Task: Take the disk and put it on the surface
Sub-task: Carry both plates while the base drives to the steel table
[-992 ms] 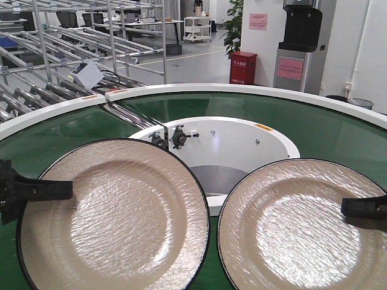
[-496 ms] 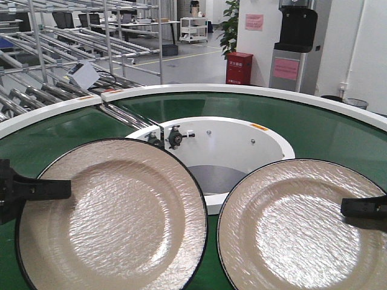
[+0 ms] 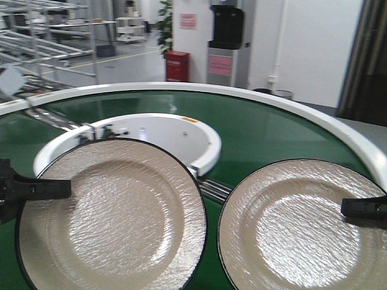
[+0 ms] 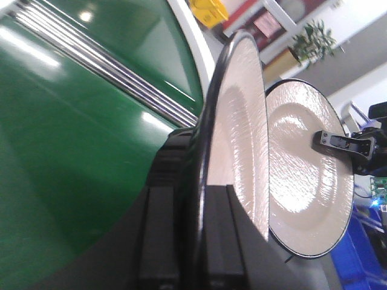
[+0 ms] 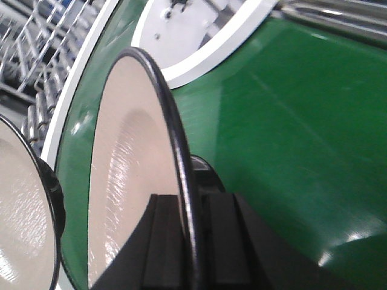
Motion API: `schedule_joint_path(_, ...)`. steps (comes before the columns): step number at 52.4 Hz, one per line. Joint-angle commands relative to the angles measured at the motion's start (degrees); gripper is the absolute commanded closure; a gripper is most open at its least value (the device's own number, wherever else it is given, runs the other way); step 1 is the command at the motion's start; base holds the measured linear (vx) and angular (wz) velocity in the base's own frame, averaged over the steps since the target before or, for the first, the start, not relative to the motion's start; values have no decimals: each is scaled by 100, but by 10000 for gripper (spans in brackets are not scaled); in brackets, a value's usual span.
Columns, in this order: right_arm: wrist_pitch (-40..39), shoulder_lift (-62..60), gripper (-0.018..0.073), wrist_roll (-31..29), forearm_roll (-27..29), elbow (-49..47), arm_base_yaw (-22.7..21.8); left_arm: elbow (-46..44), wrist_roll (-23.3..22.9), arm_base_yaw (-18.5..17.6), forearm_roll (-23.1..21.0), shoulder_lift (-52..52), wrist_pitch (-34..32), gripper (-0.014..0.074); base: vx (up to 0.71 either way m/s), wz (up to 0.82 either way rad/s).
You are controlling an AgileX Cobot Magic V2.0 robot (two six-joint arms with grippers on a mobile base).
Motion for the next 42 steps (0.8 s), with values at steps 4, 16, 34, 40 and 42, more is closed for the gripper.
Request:
schedule_joint_path(4, 36, -165, 568, 1, 692, -181, -16, -168, -83, -8, -838, -203, 91, 604, -15, -57)
schedule_joint_path(16, 36, -165, 568, 1, 692, -181, -16, -168, -83, -8, -838, -203, 91, 604, -15, -59)
schedule_joint_path(34, 41, -165, 568, 1, 692, -181, -16, -168, -83, -8, -838, -203, 91, 604, -13, -49)
schedule_joint_path(40, 41, -165, 568, 1, 692, -181, -16, -168, -83, -8, -838, -203, 91, 604, -10, -40)
schedule_joint_path(42, 41, -165, 568, 1, 692, -181, -16, -168, -83, -8, -838, -203, 91, 604, -9, -40)
